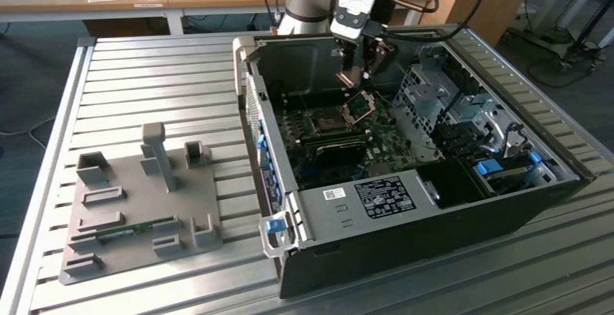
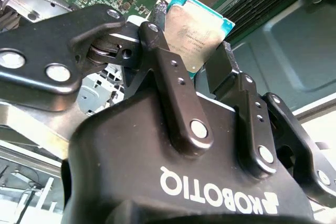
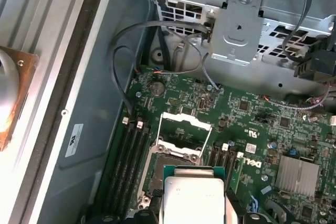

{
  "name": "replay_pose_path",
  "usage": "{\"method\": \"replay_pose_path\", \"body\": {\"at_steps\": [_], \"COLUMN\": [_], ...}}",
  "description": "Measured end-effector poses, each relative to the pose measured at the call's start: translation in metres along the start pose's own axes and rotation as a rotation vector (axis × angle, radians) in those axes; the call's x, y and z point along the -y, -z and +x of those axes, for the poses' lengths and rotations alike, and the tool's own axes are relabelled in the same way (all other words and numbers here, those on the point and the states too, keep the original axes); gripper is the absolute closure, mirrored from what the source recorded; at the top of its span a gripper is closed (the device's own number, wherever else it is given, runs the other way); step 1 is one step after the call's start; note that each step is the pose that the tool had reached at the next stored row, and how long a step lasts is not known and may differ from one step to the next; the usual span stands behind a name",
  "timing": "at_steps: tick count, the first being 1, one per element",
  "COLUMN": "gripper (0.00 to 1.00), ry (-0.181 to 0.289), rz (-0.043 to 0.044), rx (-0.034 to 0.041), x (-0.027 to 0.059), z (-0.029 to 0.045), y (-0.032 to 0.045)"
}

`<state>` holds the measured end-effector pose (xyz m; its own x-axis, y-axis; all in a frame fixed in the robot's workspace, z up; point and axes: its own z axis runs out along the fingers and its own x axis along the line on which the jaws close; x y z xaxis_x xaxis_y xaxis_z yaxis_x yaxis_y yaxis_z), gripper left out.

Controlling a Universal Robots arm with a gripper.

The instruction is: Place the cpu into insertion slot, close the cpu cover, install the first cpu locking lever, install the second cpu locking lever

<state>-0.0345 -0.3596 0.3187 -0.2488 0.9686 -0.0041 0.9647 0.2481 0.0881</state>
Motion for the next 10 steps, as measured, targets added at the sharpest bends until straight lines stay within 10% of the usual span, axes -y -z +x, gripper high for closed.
{"method": "replay_pose_path", "body": {"at_steps": [10], "gripper": [0.46], "ry": [-0.024], "rz": [0.0], "rx": [0.0021], "x": [0.0], "z": [0.0], "y": [0.0]}}
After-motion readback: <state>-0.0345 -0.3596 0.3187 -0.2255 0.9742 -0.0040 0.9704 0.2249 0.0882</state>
